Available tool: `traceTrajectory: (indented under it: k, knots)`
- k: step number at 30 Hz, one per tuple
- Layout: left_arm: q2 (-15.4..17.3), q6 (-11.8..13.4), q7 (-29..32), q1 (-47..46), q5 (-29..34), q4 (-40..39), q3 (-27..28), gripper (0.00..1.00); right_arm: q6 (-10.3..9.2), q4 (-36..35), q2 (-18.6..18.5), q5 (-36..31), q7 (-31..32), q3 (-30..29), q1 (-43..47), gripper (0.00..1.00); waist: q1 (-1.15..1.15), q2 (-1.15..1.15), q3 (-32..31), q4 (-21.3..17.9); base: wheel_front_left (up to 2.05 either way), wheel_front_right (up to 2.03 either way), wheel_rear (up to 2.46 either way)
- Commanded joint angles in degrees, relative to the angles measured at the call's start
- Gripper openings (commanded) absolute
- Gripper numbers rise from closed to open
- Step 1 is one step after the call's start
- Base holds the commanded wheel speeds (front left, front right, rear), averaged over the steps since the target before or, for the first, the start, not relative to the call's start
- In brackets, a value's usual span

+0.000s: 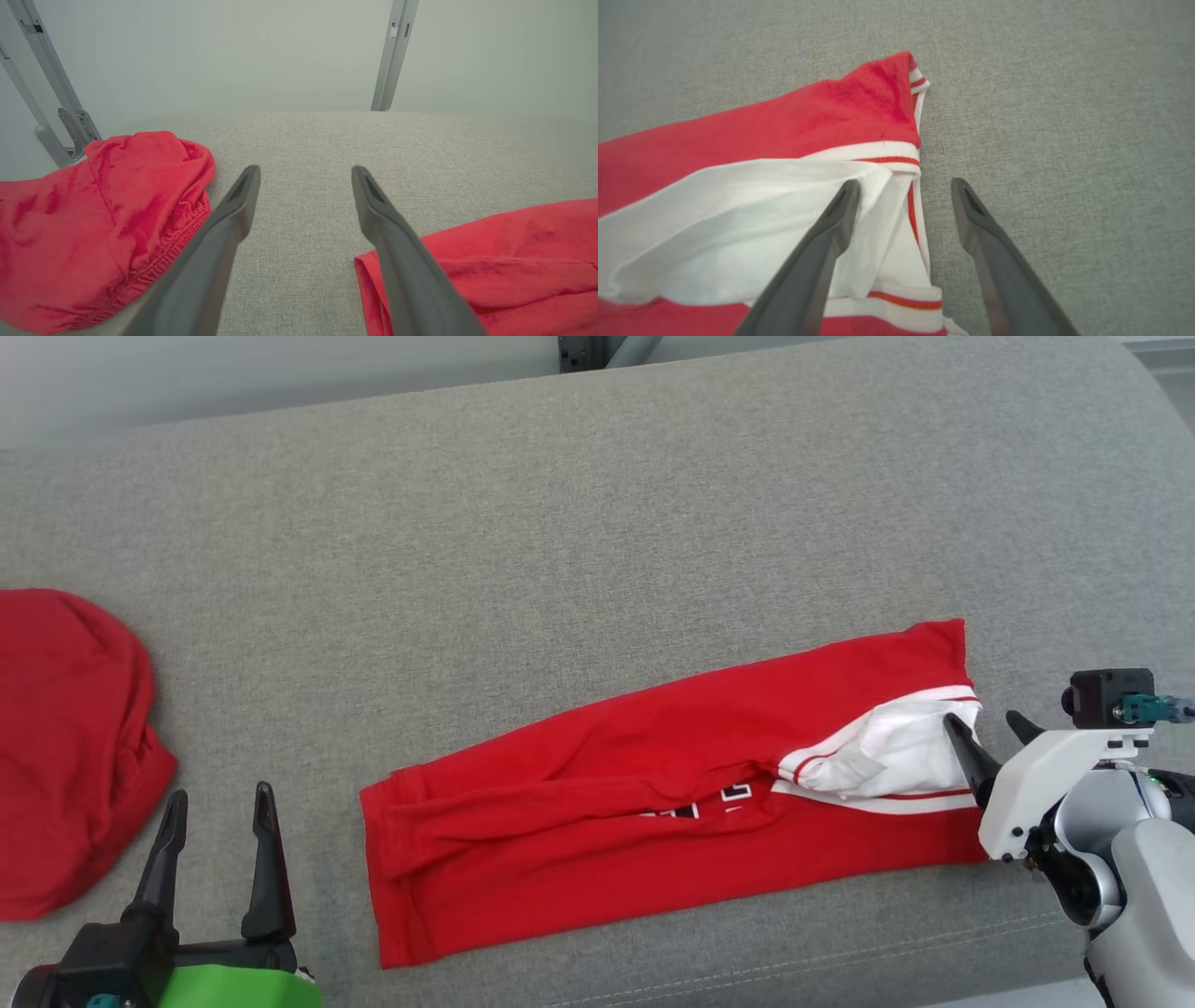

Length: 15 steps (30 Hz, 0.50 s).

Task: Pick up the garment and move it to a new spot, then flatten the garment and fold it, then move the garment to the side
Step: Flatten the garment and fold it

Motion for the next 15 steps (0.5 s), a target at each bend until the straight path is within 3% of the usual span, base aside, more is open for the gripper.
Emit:
traceTrajectory:
  k: [1, 10, 12, 15]
  knots:
    - [-0.44, -0.74, -0.16, -0.99, 0.76, 0.30, 0.76, 1.00, -0.06, 1.40, -0.27, -0.97, 0.19, 0.10, -0.78, 1.00, 0.00, 0.62, 1.03, 1.38, 0.00, 0.00, 0.00]
    - [-4.41, -4.44, -0.17, -0.42, 3.77, 1.64, 4.31, 1.00, -0.03, 8.17, 0.75, 2.75, 1.55, 2.04, -1.93, 1.00, 0.00, 0.62, 1.33, 2.80, 0.00, 0.00, 0.00]
    - [-5.25, -5.12, -0.17, -0.21, 4.45, 2.08, 5.05, 1.00, -0.03, 9.61, 0.96, 4.87, 1.50, 2.32, -2.12, 0.00, 0.00, 0.62, 1.02, 2.77, 0.00, 0.00, 0.00]
    - [-6.59, -6.32, -0.17, 0.22, 5.12, 3.01, 6.07, 1.00, -0.04, 10.96, 0.69, 8.88, 1.25, 2.97, -2.34, 0.00, 0.00, 0.62, 0.17, 2.53, 0.00, 0.00, 0.00]
